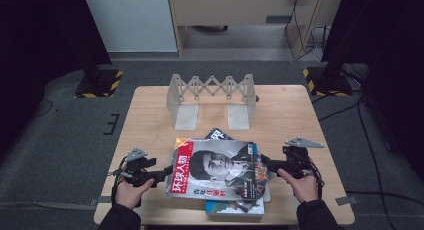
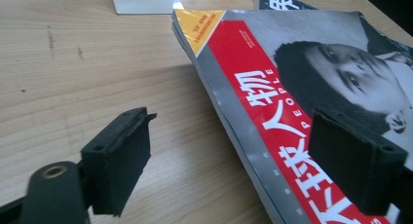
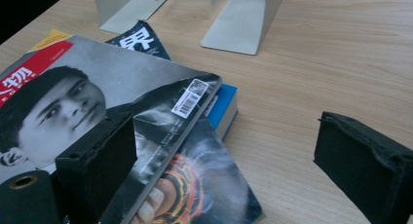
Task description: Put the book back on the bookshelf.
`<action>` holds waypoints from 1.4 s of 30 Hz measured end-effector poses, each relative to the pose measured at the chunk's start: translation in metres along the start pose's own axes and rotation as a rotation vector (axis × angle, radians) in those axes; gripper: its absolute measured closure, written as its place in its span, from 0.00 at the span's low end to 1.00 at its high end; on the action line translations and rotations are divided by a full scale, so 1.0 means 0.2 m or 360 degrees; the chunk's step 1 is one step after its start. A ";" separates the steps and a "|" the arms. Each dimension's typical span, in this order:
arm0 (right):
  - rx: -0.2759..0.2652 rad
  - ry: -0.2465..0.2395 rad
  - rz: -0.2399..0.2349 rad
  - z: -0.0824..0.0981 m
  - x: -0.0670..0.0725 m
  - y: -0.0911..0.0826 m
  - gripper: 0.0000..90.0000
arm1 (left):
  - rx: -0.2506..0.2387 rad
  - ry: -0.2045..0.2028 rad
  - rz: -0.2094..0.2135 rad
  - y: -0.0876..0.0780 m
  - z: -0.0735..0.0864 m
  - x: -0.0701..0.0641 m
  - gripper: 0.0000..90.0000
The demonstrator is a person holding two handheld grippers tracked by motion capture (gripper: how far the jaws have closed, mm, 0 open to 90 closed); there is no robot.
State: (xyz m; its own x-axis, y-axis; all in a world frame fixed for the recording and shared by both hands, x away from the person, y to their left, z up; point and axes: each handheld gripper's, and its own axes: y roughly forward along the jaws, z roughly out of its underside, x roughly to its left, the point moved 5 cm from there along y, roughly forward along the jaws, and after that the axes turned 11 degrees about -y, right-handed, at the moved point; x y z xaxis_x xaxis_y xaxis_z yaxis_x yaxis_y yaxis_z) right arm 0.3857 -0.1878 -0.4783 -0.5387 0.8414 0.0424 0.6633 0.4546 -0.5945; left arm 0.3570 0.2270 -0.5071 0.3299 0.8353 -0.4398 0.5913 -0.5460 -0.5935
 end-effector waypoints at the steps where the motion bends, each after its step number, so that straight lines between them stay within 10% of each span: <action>1: 0.0002 -0.0001 -0.0009 0.00 0.01 0.00 0.09 | 0.0002 0.0002 0.0008 0.00 0.00 -0.01 0.19; 42: 0.0132 -0.0162 -0.0203 0.11 0.28 0.19 0.10 | 0.0320 -0.0059 0.0189 0.09 0.17 -0.10 0.26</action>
State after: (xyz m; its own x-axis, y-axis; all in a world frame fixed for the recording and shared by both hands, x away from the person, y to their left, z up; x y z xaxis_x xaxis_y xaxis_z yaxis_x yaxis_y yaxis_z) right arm 0.3692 -0.1292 -0.5163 -0.6685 0.7425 0.0425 0.5434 0.5267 -0.6537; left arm 0.3358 0.1974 -0.5323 0.3590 0.7634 -0.5370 0.3903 -0.6454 -0.6566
